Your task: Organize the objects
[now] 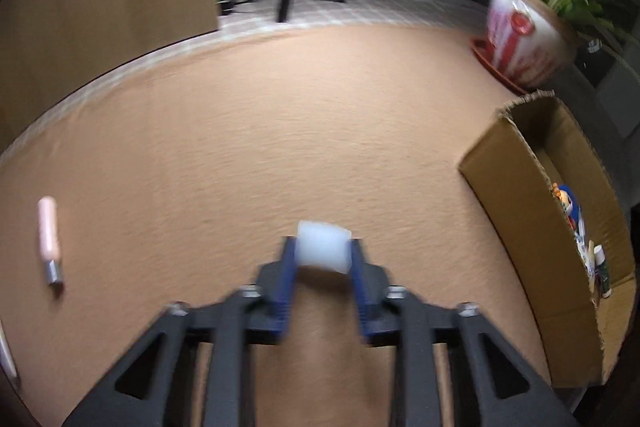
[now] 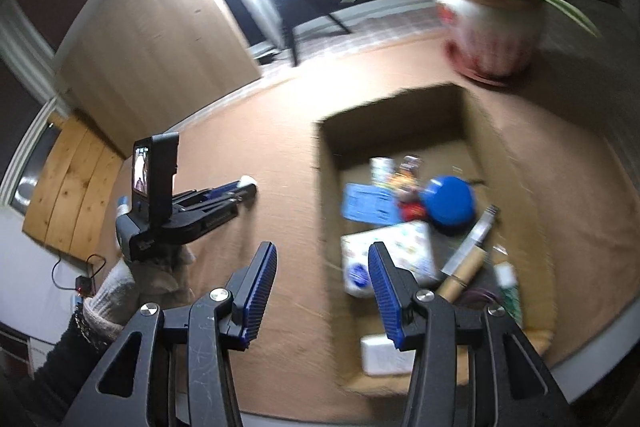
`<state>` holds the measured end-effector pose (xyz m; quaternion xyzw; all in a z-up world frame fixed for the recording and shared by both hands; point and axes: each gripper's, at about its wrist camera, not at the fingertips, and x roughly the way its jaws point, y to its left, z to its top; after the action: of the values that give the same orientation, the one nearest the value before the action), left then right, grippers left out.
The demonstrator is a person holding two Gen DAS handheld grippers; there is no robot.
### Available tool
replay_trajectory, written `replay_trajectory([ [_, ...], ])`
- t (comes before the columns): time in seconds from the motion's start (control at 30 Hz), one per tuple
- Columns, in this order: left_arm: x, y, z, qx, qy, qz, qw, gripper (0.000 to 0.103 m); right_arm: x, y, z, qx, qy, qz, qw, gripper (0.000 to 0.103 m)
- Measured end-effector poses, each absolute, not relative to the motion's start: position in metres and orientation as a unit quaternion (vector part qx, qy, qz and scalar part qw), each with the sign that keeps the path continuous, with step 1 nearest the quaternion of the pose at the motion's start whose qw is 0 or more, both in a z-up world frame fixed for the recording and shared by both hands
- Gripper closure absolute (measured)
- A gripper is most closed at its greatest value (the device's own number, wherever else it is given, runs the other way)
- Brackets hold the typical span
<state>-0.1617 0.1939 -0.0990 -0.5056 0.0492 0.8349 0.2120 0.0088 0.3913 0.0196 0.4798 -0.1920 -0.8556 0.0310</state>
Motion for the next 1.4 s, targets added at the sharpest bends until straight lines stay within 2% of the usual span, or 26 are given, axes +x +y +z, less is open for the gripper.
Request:
replay_trajectory([
  [0.07,-0.162,0.177,-0.096,-0.510,0.038,0.834,0.205,0.050,-0.003,0.380,0.020,0.481,-0.186,-0.856,0.049,0.059],
  [0.3,-0.161,0.121,-0.086,-0.515,-0.001,0.838,0.180,0.050,-0.069,0.333,0.005,0.509,-0.160,-0.839,0.111,0.059],
  [0.53,-0.176,0.068,-0.084,-0.521,-0.026,0.844,0.124,0.050,-0.129,0.294,-0.026,0.549,-0.117,-0.818,0.127,0.059],
  [0.77,-0.200,0.024,-0.081,-0.528,-0.051,0.844,0.081,0.050,-0.167,0.286,-0.060,0.587,-0.122,-0.791,0.125,0.059],
  [0.87,-0.215,0.013,-0.085,-0.537,-0.066,0.839,0.068,0.043,-0.178,0.288,-0.070,0.600,-0.137,-0.779,0.123,0.059],
  [1.07,-0.240,-0.002,-0.090,-0.544,-0.075,0.834,0.043,0.039,-0.184,0.286,-0.084,0.616,-0.147,-0.763,0.127,0.059],
  [1.33,-0.257,-0.002,-0.104,-0.559,-0.067,0.826,0.036,0.039,-0.187,0.276,-0.091,0.624,-0.117,-0.763,0.121,0.059],
  [1.4,-0.259,0.000,-0.106,-0.560,-0.062,0.825,0.035,0.042,-0.189,0.272,-0.090,0.625,-0.107,-0.764,0.118,0.059],
])
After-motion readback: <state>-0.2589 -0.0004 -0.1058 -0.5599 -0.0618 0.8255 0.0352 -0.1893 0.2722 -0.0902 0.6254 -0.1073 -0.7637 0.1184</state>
